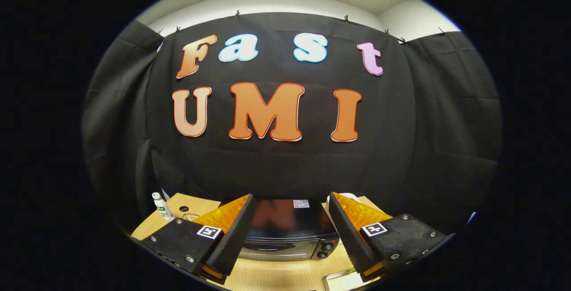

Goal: Open the toaster oven, put the food inside, and close the toaster oven door.

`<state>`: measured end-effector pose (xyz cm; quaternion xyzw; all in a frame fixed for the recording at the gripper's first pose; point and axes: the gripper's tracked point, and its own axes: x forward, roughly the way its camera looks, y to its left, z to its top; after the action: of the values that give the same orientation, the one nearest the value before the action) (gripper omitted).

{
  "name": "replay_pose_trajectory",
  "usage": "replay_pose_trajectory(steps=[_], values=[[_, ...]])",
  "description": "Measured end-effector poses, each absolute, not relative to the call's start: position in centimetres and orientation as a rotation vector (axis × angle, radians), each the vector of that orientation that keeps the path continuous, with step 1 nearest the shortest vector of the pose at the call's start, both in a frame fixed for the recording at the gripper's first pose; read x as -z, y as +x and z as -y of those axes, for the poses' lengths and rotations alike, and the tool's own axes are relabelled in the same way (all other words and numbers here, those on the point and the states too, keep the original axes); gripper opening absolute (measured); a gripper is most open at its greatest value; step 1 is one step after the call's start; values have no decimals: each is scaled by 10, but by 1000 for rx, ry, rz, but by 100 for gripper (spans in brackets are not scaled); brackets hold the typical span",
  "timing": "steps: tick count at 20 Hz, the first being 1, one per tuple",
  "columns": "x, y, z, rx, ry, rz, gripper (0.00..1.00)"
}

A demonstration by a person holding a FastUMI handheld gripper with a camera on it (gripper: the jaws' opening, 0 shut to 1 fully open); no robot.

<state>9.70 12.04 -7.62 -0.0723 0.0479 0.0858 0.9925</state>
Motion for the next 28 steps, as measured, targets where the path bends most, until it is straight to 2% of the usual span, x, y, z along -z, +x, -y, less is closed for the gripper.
replay_pose_trajectory(steps=[9, 15, 24, 28], values=[[177, 143, -150, -197, -169, -312, 98], [236, 147, -159, -213, -250, -445, 99], [250, 147, -150, -220, -165, -490, 100], [263, 124, -146, -233, -158, -546, 100]])
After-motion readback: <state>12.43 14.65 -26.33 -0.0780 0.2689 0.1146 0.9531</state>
